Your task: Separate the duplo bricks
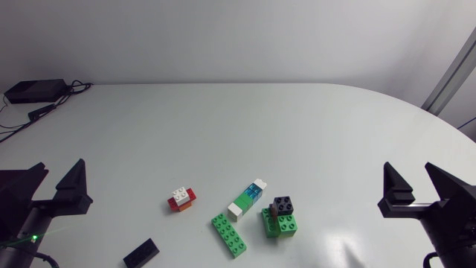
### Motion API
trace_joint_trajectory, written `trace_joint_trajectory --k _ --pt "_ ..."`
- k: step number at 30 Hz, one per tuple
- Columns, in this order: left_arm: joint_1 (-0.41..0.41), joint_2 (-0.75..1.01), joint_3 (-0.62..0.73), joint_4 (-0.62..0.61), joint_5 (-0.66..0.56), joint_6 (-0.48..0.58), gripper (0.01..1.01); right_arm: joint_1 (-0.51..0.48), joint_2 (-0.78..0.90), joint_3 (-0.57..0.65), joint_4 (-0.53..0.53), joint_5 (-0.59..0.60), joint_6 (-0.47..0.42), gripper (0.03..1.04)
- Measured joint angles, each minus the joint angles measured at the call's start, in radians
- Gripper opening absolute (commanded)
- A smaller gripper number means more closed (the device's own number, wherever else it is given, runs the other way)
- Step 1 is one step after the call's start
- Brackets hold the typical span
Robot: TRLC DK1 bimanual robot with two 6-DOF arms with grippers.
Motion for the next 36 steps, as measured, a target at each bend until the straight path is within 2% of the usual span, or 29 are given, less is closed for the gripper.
trace_joint_trajectory --k 25,28,31,36 --pt "-0.018 0.0 0.007 -0.027 0.001 -0.001 0.98 0.022 0.0 0.0 0.0 0.0 0.0 1.01" --pt "-0.019 0.016 0.059 -0.09 0.0 -0.001 0.969 0.036 0.0 0.009 -0.011 0.0 0.0 1.01" --pt "-0.019 0.11 0.174 -0.144 0.0 -0.005 0.967 0.063 0.001 0.046 -0.04 0.0 0.0 1.01" --pt "-0.042 0.285 0.376 -0.217 0.0 -0.023 0.967 0.126 0.099 0.196 -0.096 0.005 0.027 1.0"
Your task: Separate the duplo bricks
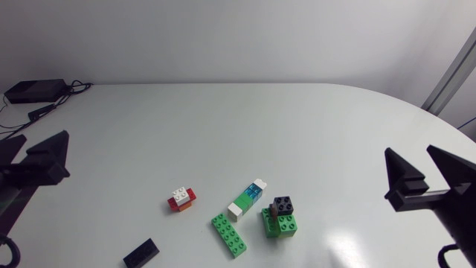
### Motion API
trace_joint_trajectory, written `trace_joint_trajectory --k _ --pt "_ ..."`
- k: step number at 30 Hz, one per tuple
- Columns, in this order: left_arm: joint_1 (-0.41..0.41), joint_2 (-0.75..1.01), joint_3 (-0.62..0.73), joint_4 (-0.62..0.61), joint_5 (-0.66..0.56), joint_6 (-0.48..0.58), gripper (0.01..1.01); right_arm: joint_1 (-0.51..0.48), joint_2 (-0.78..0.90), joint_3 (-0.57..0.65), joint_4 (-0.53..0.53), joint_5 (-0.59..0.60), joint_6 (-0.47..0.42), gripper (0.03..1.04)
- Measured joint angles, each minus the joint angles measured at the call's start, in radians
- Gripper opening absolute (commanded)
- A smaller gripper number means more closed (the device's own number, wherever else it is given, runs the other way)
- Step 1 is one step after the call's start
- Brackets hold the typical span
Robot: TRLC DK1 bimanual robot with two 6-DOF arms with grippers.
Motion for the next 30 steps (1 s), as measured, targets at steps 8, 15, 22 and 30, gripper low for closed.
trace_joint_trajectory --k 8,15,22,30 --pt "-0.152 0.282 0.125 -0.047 -0.001 -0.044 0.854 0.109 0.277 0.231 -0.116 0.027 0.073 1.0" --pt "-0.269 0.567 0.212 -0.064 0.06 -0.04 0.848 0.261 0.503 0.313 -0.189 0.051 0.131 1.0" --pt "-0.339 0.668 0.222 -0.047 0.158 -0.02 0.823 0.37 0.642 0.381 -0.321 0.063 0.156 1.0" --pt "-0.381 0.804 0.263 -0.048 0.165 0.069 0.821 0.446 0.735 0.457 -0.406 -0.082 0.156 1.0"
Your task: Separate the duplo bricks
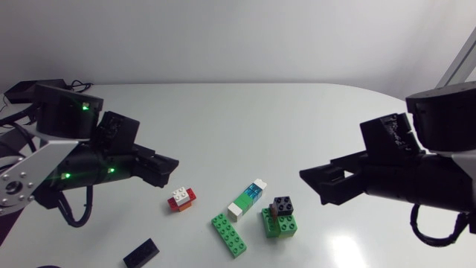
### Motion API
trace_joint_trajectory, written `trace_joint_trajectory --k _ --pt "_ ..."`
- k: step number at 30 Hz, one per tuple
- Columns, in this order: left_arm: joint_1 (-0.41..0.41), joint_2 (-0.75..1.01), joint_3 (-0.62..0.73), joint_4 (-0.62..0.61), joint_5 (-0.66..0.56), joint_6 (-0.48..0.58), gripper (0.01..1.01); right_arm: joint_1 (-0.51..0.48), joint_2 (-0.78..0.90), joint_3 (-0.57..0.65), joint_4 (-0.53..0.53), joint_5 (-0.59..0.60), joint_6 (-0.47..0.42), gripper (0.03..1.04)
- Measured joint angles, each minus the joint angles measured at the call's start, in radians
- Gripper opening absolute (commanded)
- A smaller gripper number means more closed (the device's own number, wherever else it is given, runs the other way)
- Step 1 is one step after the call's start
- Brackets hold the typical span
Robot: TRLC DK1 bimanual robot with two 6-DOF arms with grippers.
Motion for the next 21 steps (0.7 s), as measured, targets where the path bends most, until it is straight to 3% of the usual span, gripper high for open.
trace_joint_trajectory --k 4,9,14,21 --pt "-0.002 0.052 0.018 0.0 0.017 0.025 0.821 -0.016 0.056 0.015 -0.047 -0.118 0.0 0.99" --pt "-0.013 0.061 0.018 0.002 0.054 0.035 0.823 0.007 0.122 0.016 -0.075 -0.136 0.001 0.95" --pt "-0.016 0.061 0.018 0.002 0.058 0.05 0.823 0.063 0.214 0.03 -0.074 -0.136 0.004 0.93" --pt "-0.03 0.035 0.018 0.002 0.06 0.053 0.823 0.162 0.389 0.057 -0.037 -0.029 0.004 0.9"
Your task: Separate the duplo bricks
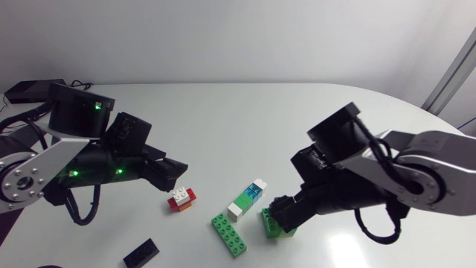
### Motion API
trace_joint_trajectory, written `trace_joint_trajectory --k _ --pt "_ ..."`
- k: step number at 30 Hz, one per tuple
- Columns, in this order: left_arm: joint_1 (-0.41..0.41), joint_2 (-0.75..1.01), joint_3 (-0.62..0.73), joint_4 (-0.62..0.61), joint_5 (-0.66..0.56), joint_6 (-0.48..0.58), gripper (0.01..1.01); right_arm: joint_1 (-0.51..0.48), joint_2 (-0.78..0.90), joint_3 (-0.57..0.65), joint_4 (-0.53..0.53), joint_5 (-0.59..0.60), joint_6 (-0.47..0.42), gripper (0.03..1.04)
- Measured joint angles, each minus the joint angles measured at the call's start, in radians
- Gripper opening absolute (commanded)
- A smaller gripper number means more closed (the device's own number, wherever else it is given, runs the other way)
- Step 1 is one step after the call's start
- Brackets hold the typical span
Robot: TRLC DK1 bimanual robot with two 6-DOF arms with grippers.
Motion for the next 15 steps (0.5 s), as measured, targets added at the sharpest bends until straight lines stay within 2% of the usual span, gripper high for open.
trace_joint_trajectory --k 1,3,5,8,9,11,15 --pt "-0.003 -0.005 0.0 0.0 0.0 0.0 0.823 0.016 0.029 0.005 0.001 0.026 0.0 0.89" --pt "-0.006 -0.014 0.0 0.0 0.0 0.001 0.823 0.034 0.067 0.011 0.008 0.053 0.0 0.81" --pt "-0.012 -0.02 0.0 0.0 0.0 0.005 0.823 0.041 0.097 0.016 0.014 0.074 0.0 0.69" --pt "-0.025 -0.021 0.0 0.0 0.0 0.008 0.823 0.044 0.118 0.019 0.025 0.103 -0.001 0.43" --pt "-0.029 -0.021 0.0 0.0 0.0 0.01 0.823 0.044 0.122 0.019 0.033 0.111 -0.001 0.38" --pt "-0.033 -0.021 0.0 0.0 0.0 0.021 0.823 0.042 0.127 0.021 0.041 0.119 -0.001 0.29" --pt "-0.048 -0.021 0.0 0.004 -0.013 0.034 0.821 0.018 0.134 0.032 0.044 0.126 -0.044 0.22"
